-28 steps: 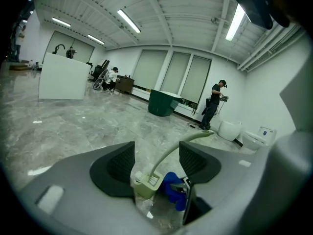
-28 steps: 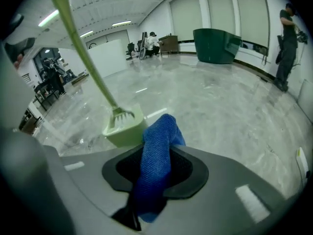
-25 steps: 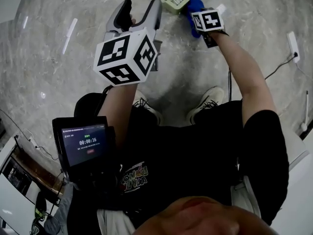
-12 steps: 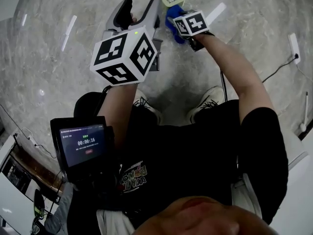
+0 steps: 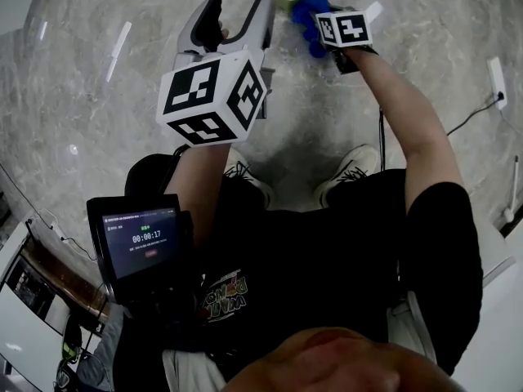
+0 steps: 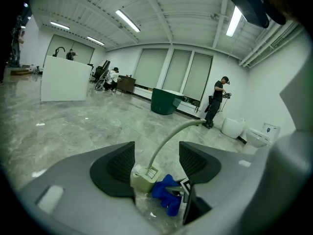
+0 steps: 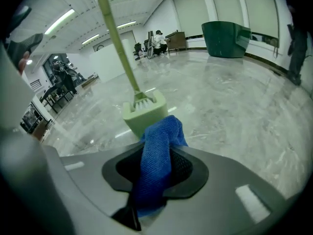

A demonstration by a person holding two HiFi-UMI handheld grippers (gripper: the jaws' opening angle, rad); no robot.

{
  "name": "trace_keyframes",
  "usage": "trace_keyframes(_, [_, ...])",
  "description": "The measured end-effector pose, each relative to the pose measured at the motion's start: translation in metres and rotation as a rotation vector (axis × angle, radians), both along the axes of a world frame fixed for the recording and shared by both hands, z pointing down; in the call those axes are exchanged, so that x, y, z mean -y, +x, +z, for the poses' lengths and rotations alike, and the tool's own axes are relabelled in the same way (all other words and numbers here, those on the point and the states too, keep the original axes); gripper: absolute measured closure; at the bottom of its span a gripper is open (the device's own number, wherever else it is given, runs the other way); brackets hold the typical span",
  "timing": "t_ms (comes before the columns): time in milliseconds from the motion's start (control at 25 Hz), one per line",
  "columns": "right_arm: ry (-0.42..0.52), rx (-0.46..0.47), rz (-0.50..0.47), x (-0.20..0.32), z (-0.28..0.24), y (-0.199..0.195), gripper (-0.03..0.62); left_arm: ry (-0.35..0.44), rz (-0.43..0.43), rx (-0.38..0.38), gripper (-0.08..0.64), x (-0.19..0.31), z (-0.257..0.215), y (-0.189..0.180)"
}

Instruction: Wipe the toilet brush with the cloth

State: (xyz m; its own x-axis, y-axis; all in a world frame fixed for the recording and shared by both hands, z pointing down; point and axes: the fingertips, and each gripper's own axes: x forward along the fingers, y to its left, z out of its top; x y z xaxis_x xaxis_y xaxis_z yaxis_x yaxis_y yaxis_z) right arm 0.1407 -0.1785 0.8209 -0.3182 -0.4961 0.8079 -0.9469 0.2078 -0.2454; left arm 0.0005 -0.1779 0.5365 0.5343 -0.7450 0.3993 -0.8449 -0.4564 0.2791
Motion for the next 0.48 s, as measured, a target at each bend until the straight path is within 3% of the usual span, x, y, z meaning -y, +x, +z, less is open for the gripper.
trace_keyframes(120, [0.028, -0.082, 0.094, 0.002, -0.004, 0.054, 0.476, -0.001, 0.010, 0.001, 0.273, 0.000, 0.000, 0.003])
trace_keyframes(240, [0.070, -0.260, 0.246, 0.002, -0.009, 0.126, 0.476, 0.008, 0.016, 0.017, 0.274, 0.000, -0.001, 0.004])
trace_keyframes(320, [0.061, -0.322, 0.338, -0.003, -0.010, 0.166, 0.476, 0.006, 0.017, 0.023, 0.273, 0.000, 0.001, 0.004])
trace_keyframes(400, [0.042, -0.338, 0.355, -0.009, -0.009, 0.184, 0.476, 0.001, 0.018, 0.030, 0.274, 0.001, 0.003, 0.003])
trace_keyframes(480, [0.033, -0.359, 0.310, -0.013, -0.006, 0.187, 0.476, -0.005, 0.017, 0.040, 0.275, 0.002, 0.007, 0.002])
